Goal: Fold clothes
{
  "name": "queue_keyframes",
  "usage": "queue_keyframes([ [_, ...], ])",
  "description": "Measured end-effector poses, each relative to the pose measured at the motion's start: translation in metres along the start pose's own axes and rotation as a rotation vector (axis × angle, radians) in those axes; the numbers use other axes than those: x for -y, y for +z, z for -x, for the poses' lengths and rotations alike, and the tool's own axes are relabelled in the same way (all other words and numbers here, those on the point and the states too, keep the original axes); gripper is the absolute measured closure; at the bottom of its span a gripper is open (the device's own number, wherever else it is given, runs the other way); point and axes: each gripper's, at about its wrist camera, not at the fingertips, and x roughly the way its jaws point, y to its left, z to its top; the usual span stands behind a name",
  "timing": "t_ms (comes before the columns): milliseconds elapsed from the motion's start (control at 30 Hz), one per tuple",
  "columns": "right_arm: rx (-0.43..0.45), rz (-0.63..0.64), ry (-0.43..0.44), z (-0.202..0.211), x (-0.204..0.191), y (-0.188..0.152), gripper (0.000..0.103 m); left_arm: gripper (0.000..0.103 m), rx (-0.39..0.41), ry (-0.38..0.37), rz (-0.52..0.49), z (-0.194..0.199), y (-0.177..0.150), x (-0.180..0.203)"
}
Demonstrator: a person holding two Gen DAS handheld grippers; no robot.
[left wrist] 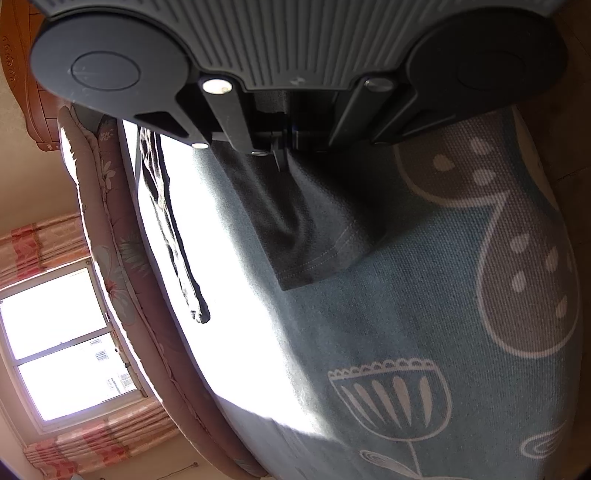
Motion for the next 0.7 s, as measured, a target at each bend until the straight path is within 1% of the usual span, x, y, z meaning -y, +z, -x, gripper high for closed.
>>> queue_keyframes([
  [67,0.000,0.031,-0.027,-0.002,-0.003,0.000,0.001,0.096,-0.004,0.031,-0.008,0.001,0.002,0.007],
  [100,-0.006,0.055,-0.049,-0.002,-0.005,-0.001,0.005,0.096,-0.004,0.055,-0.017,0.002,0.003,0.011],
  [133,-0.012,0.079,-0.070,-0.003,-0.006,-0.002,0.018,0.097,-0.001,0.073,-0.030,0.005,0.002,0.015],
  [167,-0.017,0.099,-0.091,-0.003,-0.007,-0.003,0.032,0.097,0.003,0.083,-0.044,0.008,0.001,0.018],
  [200,-0.021,0.093,-0.107,-0.002,-0.003,-0.002,0.041,0.099,0.008,0.087,-0.052,0.012,0.000,0.020],
  [233,-0.025,0.088,-0.123,0.000,0.001,0.000,0.061,0.100,0.013,0.081,-0.051,0.016,0.000,0.021],
  [267,-0.029,0.079,-0.139,0.001,0.006,0.001,0.086,0.100,0.019,0.070,-0.052,0.021,-0.001,0.022],
  [300,-0.034,0.050,-0.149,0.002,0.015,0.004,0.099,0.100,0.028,0.059,-0.061,0.027,-0.001,0.024],
  [333,-0.034,0.020,-0.128,0.003,0.021,0.005,0.102,0.101,0.034,0.050,-0.068,0.033,-0.002,0.026],
  [367,-0.035,-0.005,-0.110,0.004,0.027,0.005,0.102,0.101,0.040,0.042,-0.071,0.040,-0.003,0.028],
  [400,-0.035,0.002,-0.108,0.005,0.027,0.005,0.101,0.101,0.048,0.032,-0.078,0.047,-0.003,0.030],
  [500,-0.043,0.069,-0.124,0.008,0.010,0.003,0.100,0.101,0.063,0.017,-0.093,0.070,-0.004,0.035],
  [600,-0.064,0.112,-0.125,0.015,-0.003,0.003,0.100,0.101,0.078,0.047,-0.132,0.084,0.000,0.033],
  [667,-0.086,0.124,-0.139,0.017,-0.006,0.002,0.100,0.101,0.060,0.078,-0.120,0.082,0.002,0.023],
  [700,-0.107,0.108,-0.160,0.015,-0.003,0.001,0.099,0.101,0.045,0.092,-0.114,0.078,0.002,0.018],
])
